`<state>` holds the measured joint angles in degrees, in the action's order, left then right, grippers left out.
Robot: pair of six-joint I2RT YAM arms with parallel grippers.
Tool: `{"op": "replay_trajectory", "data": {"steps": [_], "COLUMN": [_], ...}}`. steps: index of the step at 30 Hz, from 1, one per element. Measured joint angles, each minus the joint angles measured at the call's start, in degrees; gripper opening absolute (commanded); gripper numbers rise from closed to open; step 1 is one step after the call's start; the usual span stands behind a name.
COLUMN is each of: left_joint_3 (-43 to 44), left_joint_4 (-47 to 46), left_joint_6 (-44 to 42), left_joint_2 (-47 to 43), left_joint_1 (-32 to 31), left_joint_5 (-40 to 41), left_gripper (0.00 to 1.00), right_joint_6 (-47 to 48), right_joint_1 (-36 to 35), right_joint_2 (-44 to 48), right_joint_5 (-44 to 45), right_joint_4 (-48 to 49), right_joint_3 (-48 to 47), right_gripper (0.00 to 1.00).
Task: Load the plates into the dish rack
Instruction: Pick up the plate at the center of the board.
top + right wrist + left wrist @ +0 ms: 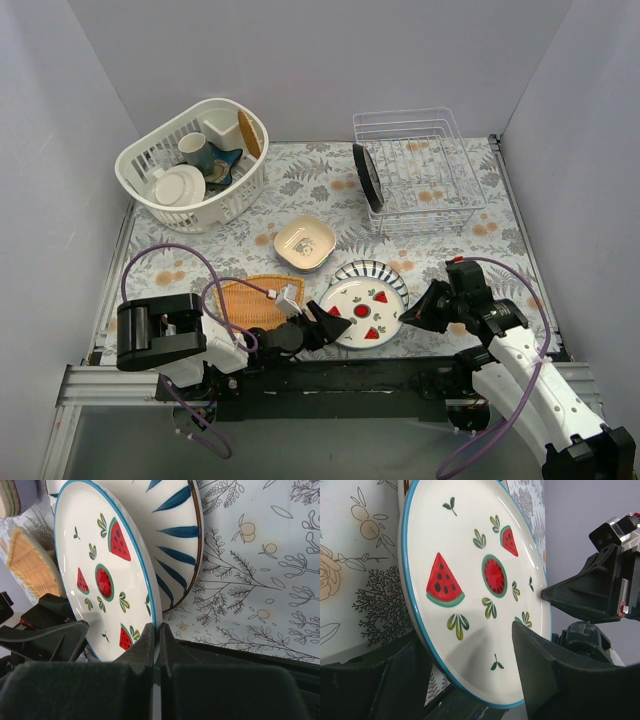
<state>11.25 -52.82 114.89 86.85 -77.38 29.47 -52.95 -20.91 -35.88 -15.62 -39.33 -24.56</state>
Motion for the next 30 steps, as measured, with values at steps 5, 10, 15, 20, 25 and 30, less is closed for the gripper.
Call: {"op": "replay_trajectory", "data": {"steps": [5,10,15,20,25,30], "left_joint_3": [0.1,0.6,2.2,3.8,6.3,7.6], "left_joint_4": [0.0,-1.0,-1.0,1.6,5.6,6.9], "left_joint_6": [0.0,1.8,2.6,2.5,2.1,2.1], "left_joint_2": [0.5,1.0,0.7,0.6,-0.8,-3.1], "left_joint_1": [0.0,0.2,0.4,0.4,0.3,0.6], "left_joint_5": [0.3,1.1,1.5,1.2,0.9,1.9], "left_gripper": [0.33,0.03,0.0,0.0,0.0,0.0], "right_joint_6": [0.4,2.0,3.3,3.9,4.5,6.0], "right_joint_1": [0.1,0.1,0.3,0.3,0.3,0.3], "right_joint_2": [1.0,1.8,2.1,2.3,2.3,2.3], "right_joint_5": [-0.1,0.9,2.4,3.4,3.8,5.2], "right_joint_4": [-1.9,-4.5,-5.9,-6.4,-7.7,-8.0], "right_joint_3": [0.0,0.3,0.8,0.8,-1.5,-6.6], "right_gripper": [0.01,0.01,0.07,0.34,0.51,0.57]}}
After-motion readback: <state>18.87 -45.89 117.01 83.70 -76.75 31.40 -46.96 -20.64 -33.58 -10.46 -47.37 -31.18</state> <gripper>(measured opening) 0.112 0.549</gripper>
